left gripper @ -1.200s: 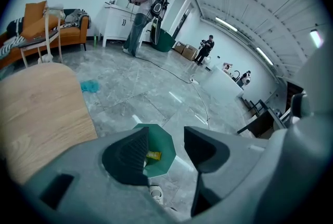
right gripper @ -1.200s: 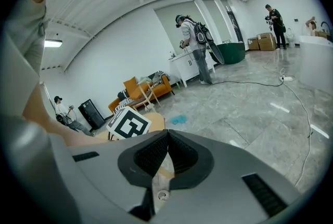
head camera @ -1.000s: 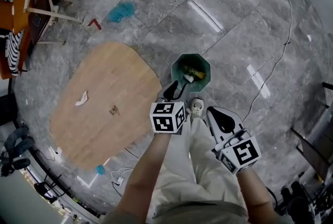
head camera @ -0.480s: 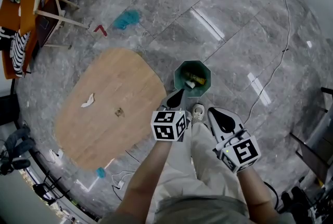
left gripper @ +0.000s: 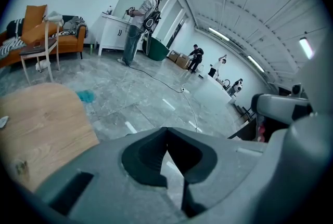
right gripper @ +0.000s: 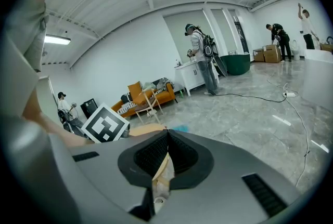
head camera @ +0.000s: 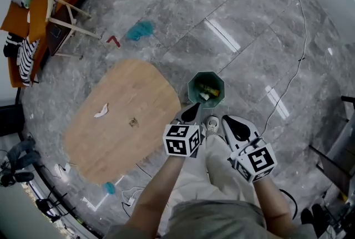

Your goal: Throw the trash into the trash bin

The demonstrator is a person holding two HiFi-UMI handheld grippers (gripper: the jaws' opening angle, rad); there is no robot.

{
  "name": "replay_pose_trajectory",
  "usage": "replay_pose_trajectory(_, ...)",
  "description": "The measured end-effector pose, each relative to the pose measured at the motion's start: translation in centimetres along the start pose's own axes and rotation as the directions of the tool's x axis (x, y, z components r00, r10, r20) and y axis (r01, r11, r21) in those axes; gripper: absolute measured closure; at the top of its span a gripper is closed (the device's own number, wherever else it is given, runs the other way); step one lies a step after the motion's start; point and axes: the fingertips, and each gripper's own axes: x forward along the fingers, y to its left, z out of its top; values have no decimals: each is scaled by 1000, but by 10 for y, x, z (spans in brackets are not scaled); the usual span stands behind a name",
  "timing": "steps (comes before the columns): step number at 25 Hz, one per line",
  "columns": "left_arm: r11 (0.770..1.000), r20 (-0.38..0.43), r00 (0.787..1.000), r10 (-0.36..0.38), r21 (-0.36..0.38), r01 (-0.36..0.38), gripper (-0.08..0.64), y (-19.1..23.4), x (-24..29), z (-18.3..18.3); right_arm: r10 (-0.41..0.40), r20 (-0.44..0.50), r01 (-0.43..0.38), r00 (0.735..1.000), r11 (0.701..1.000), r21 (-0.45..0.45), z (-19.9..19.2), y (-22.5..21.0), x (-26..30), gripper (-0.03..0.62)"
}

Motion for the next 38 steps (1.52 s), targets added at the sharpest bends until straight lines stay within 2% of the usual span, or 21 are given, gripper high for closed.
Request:
replay_pose_trajectory(10, 1000, 16, 1000, -26, 8, 26, 549, -32, -24, 17, -3, 20, 4, 1000, 1000, -24, 25, 4, -22, 584)
replay_pose_trajectory(20, 999, 17, 999, -38, 35, 38, 550, -59, -51, 16, 7, 41, -5, 999, 998, -65, 41, 14, -43, 584)
replay_pose_trajectory(32, 999, 53, 999, -10, 39, 8, 549, -75, -88, 30, 44, 68, -38, 997, 995, -95, 66, 36, -64, 584)
replay_pose_trajectory(38, 999, 81, 997, -6, 32, 4, 550, -82, -110, 38, 68, 90, -54, 994, 988, -147, 85, 50, -73, 584)
